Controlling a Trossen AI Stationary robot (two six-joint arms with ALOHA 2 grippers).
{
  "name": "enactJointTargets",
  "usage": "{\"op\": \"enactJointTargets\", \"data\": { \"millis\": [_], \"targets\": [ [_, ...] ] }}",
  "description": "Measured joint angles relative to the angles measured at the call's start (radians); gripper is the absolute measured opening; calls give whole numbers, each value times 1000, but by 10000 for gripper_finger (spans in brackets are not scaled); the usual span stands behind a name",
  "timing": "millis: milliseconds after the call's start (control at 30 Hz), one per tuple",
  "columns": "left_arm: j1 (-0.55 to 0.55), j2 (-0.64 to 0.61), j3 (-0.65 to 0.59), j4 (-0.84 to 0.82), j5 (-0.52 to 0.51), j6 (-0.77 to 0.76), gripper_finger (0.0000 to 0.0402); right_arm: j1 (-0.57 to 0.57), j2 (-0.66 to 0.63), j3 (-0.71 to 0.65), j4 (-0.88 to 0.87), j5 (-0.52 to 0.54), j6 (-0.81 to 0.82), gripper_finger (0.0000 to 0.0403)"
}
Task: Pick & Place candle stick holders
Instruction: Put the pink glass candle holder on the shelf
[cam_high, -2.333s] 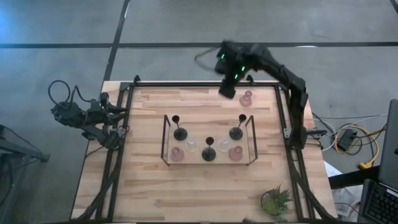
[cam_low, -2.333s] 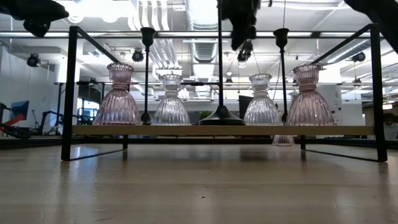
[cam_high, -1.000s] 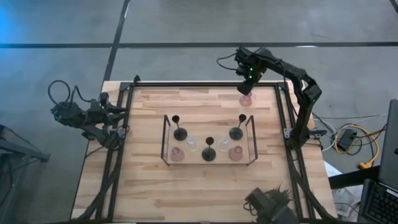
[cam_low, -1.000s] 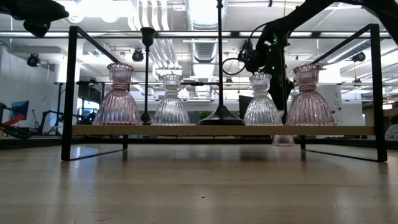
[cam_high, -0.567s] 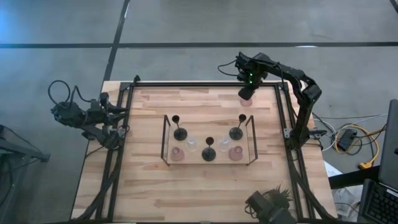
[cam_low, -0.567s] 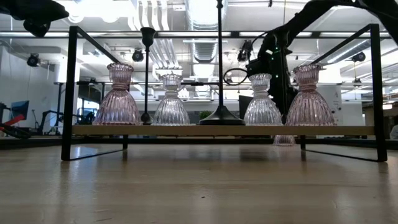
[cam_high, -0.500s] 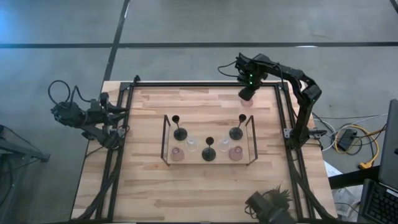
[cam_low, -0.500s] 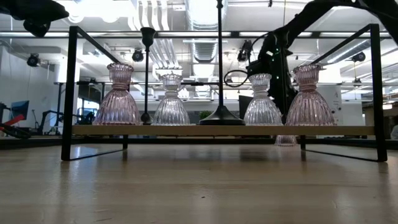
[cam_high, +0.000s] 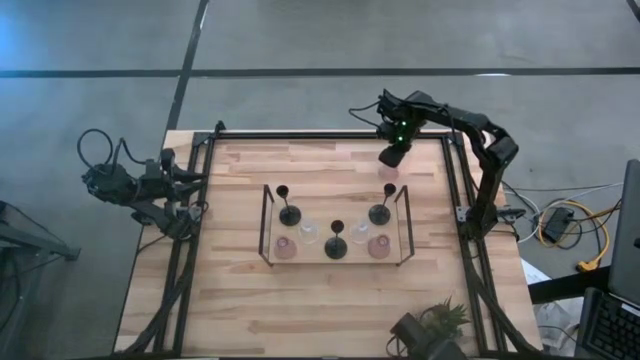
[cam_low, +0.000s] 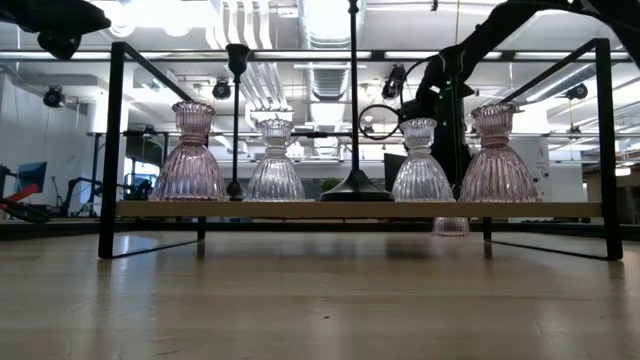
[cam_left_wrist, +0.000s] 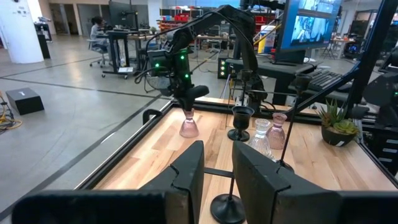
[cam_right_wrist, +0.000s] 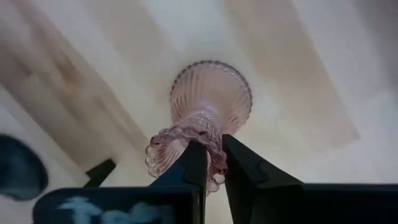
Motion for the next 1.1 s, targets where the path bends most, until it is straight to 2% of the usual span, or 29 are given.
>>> {"op": "enactJointTargets", "data": {
  "millis": [167, 300, 600, 900, 1100],
  "targets": [
    [0, 0, 0, 0, 0, 0, 88, 42, 2, 6, 4, -24, -88, 24],
    [0, 0, 0, 0, 0, 0, 89, 80, 10, 63, 12, -12, -116, 20],
    [0, 0, 0, 0, 0, 0, 89, 131, 8, 323, -141, -14, -115, 20],
    [0, 0, 0, 0, 0, 0, 89, 274, 6, 604, -294, -18, -120, 20],
    [0, 0, 0, 0, 0, 0, 89, 344, 5, 715, -363, -21, -115, 19]
  ]
}}
